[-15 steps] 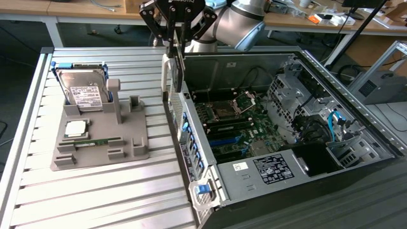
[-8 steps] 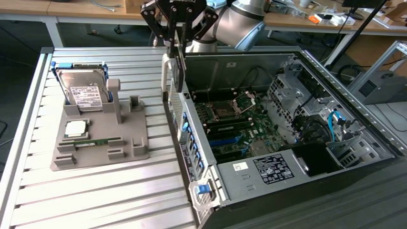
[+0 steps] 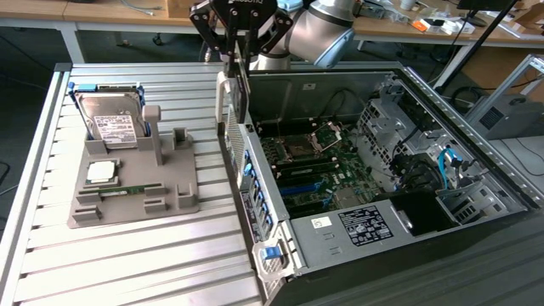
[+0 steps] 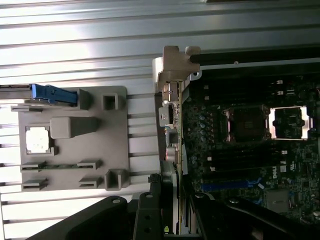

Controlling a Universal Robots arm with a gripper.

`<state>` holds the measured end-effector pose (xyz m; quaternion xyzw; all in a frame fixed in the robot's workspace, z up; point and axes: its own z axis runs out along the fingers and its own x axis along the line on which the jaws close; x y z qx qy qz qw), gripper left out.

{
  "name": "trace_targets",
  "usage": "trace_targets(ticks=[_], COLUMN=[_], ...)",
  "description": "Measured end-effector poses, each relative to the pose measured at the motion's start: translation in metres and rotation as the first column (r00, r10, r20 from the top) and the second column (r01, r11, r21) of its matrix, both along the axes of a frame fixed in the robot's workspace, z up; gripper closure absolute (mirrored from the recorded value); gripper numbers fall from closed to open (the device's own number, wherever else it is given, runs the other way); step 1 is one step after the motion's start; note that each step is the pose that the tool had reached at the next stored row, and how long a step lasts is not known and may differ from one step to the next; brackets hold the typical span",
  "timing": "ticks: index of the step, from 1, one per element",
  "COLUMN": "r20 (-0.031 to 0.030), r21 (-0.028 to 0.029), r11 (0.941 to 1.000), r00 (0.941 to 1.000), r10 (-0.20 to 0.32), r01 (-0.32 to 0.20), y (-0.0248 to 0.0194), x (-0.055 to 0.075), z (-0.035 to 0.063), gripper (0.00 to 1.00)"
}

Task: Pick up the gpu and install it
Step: 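Pick up the gpu and move the gpu toward the slot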

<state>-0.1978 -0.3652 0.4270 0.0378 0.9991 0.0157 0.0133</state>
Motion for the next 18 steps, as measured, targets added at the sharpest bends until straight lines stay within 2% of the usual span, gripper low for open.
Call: trace_targets(ticks=[18], r20=[0.0], r21=[-0.0027], r11=[1.0], r00=[1.0], r10=[0.0], r01=[0.0], y=[0.0], x=[0.0043], z=[0.0], gripper=[0.73])
